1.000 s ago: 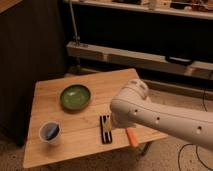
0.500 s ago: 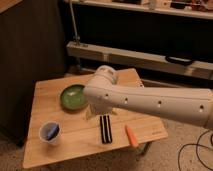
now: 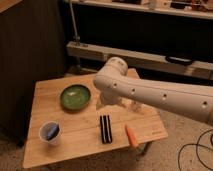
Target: Move the arm in a circular motion
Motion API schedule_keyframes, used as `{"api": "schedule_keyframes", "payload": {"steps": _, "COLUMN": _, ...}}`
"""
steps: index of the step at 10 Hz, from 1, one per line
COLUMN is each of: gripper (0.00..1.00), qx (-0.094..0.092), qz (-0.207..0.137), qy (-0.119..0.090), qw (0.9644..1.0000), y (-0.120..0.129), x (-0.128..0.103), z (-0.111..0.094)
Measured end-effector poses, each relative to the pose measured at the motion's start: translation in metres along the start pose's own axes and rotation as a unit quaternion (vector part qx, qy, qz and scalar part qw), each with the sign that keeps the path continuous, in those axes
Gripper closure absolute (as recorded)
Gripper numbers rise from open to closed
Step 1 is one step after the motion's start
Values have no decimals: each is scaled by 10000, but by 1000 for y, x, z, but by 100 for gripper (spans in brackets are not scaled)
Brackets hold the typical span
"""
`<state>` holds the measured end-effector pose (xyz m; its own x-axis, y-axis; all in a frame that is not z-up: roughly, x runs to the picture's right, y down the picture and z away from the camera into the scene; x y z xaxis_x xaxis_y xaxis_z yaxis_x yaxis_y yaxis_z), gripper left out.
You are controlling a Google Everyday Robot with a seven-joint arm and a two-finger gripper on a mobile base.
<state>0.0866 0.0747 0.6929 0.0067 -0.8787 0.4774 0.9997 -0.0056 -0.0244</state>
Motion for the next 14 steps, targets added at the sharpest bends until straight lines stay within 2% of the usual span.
{"api": "schedule_keyframes", "payload": {"steps": 2, "gripper": 24, "qx": -28, "qz": 260, "qy": -17, "qw": 9997, "y": 57, "x": -2, "z": 2}}
{"api": "schedule_keyframes", "payload": {"steps": 5, "gripper": 24, "qx": -71, "qz": 691, "qy": -73, "qw": 9976, "y": 139, "x": -16, "z": 8}}
{"api": "schedule_keyframes", "payload": {"steps": 8, "gripper": 24, "qx": -131, "qz": 1034, "qy": -238, "qw": 9943, "y": 211, "x": -52, "z": 14}}
{"api": "schedule_keyframes", "payload": {"steps": 9, "gripper": 24, "qx": -159, "qz": 1089, "qy": -311, "qw": 9934, "y": 234, "x": -76, "z": 12}}
{"api": "schedule_keyframes", "payload": {"steps": 10, "gripper": 24, "qx": -188, "qz": 1113, "qy": -338, "qw": 9930, "y": 246, "x": -93, "z": 9}}
{"api": "schedule_keyframes", "payload": {"steps": 12, "gripper": 24, "qx": -273, "qz": 1066, "qy": -348, "qw": 9933, "y": 252, "x": -120, "z": 2}}
{"api": "schedule_keyframes", "payload": {"steps": 14, "gripper": 24, "qx": -336, "qz": 961, "qy": -368, "qw": 9941, "y": 237, "x": -141, "z": -8}}
